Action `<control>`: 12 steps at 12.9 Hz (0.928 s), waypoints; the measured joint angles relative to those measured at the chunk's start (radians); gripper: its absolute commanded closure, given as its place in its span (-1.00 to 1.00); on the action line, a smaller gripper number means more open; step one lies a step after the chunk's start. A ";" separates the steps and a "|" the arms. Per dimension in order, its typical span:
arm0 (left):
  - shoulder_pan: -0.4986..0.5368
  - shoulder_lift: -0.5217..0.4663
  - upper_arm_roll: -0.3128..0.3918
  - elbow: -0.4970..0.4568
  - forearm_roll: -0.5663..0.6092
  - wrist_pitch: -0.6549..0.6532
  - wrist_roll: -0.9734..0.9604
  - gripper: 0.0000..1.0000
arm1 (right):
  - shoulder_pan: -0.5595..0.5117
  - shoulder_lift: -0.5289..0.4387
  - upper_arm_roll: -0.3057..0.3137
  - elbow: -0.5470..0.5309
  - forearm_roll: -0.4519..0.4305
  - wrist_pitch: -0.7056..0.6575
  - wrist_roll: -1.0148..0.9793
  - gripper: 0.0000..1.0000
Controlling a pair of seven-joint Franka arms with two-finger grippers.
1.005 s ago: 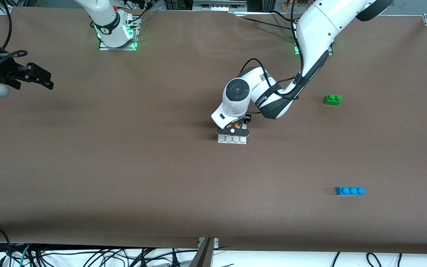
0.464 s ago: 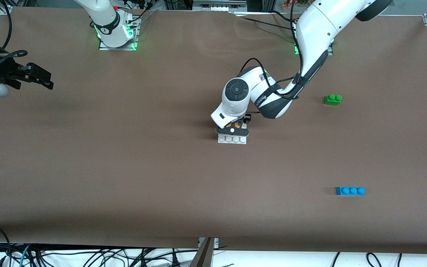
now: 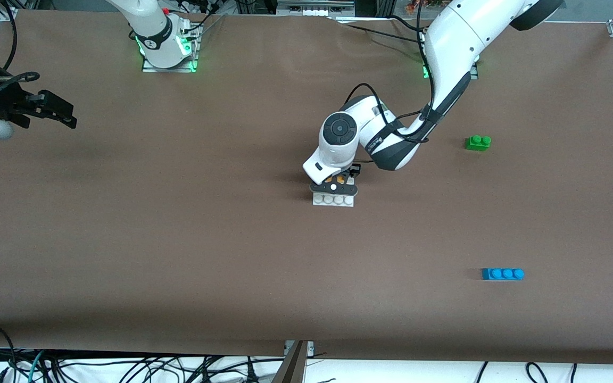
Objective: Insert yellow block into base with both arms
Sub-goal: 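Press the yellow block down onto the base plate studs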
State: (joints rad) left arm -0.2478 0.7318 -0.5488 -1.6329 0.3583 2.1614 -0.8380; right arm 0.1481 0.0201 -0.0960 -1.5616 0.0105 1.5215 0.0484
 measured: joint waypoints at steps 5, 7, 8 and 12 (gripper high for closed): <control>0.000 0.000 0.000 0.000 0.002 0.000 0.016 0.60 | 0.000 0.000 0.000 0.000 0.000 0.000 0.000 -1.00; -0.001 0.000 0.001 0.000 0.002 0.000 0.019 0.60 | 0.000 0.000 0.000 0.000 0.000 0.000 0.000 -1.00; -0.001 0.001 0.001 0.000 0.002 0.000 0.020 0.60 | 0.000 0.000 0.000 0.000 0.000 0.000 0.000 -1.00; -0.004 0.017 0.001 0.000 0.035 0.006 0.020 0.60 | 0.000 0.000 0.000 0.000 0.000 0.000 0.000 -1.00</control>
State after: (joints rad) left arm -0.2515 0.7490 -0.5477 -1.6332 0.3933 2.1671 -0.8176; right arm 0.1481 0.0201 -0.0960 -1.5616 0.0105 1.5215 0.0484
